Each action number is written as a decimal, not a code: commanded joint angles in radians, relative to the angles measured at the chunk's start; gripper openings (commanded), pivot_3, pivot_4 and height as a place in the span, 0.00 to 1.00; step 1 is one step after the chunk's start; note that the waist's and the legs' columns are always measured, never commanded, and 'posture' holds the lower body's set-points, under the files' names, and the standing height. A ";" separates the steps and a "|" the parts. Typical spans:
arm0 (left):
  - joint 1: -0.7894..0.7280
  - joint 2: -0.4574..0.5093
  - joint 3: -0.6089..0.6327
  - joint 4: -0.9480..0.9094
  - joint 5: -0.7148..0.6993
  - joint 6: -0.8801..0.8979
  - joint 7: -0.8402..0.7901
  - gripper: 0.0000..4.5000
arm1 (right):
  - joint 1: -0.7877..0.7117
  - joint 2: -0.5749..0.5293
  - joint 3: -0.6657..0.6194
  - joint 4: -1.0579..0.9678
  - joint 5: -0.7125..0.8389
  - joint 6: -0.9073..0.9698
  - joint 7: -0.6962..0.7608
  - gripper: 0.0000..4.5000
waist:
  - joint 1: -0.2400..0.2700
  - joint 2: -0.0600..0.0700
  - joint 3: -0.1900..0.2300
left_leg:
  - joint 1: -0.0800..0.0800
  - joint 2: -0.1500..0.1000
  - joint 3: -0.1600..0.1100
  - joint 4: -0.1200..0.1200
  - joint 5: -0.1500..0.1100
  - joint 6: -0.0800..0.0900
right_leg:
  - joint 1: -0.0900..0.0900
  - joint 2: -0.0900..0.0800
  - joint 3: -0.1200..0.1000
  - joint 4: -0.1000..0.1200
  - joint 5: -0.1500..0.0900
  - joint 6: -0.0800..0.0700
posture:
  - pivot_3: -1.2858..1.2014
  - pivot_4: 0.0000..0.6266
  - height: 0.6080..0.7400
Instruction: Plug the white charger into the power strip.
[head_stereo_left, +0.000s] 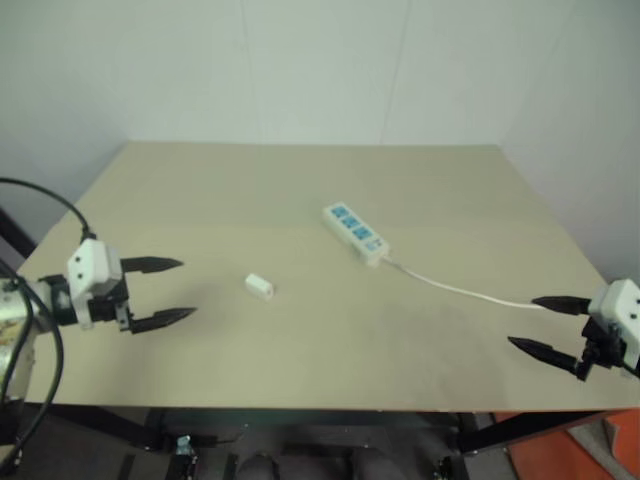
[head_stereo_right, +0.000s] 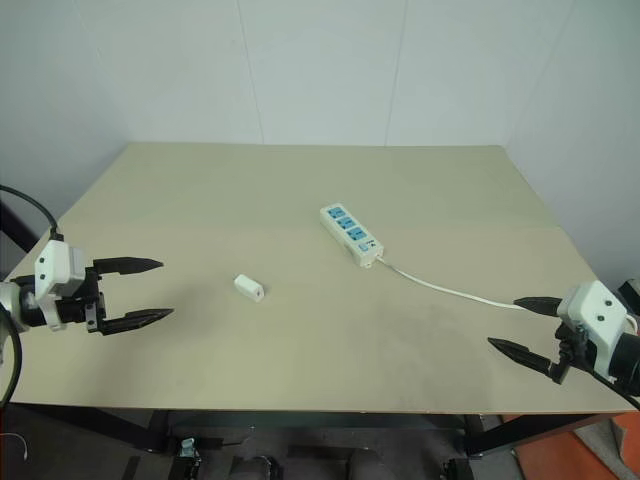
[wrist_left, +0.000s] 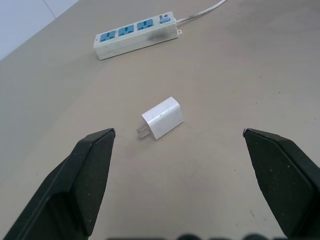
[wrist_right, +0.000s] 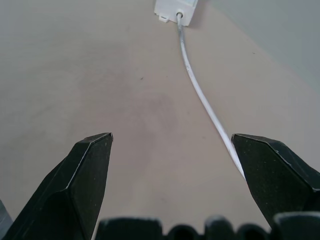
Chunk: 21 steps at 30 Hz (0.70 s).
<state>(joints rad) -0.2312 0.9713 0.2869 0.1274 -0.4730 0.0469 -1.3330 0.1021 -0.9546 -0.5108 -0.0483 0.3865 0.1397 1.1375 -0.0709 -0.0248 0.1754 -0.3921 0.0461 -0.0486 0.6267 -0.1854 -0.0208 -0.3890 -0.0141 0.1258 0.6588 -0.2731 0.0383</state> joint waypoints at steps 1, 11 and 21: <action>-0.044 -0.010 -0.008 -0.021 0.010 -0.012 0.022 0.99 | -0.103 0.015 0.087 0.018 -0.053 0.020 -0.093 1.00 | -0.003 0.000 0.000 | 0.000 0.000 0.000 0.000 0.000 0.000 | 0.000 0.000 0.000 0.000 0.000 0.000 | 0.52 0.24 1.00; -0.177 -0.032 -0.107 0.054 0.097 -0.028 0.043 0.99 | -0.615 0.272 0.439 0.481 -0.263 0.057 -0.311 1.00 | -0.004 0.000 0.001 | -0.001 0.000 0.000 0.000 0.000 0.000 | -0.002 0.000 0.001 0.001 0.001 0.001 | 0.52 0.24 1.00; -0.129 -0.033 -0.083 0.002 0.107 -0.033 0.062 1.00 | -0.902 0.414 0.536 0.917 -0.337 -0.051 -0.265 0.87 | -0.002 0.000 0.000 | -0.016 0.000 0.000 -0.001 0.000 0.000 | -0.015 -0.001 -0.001 -0.001 0.006 -0.009 | 0.52 0.24 1.00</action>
<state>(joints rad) -0.3730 0.9226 0.1738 0.1612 -0.3563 0.0238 -1.2783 -0.7867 -0.5398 0.0228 0.8336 0.0542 0.1038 0.8542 -0.0729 -0.0248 0.1759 -0.4075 0.0457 -0.0493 0.6250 -0.1856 -0.0204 -0.4037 -0.0146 0.1243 0.6579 -0.2667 0.0297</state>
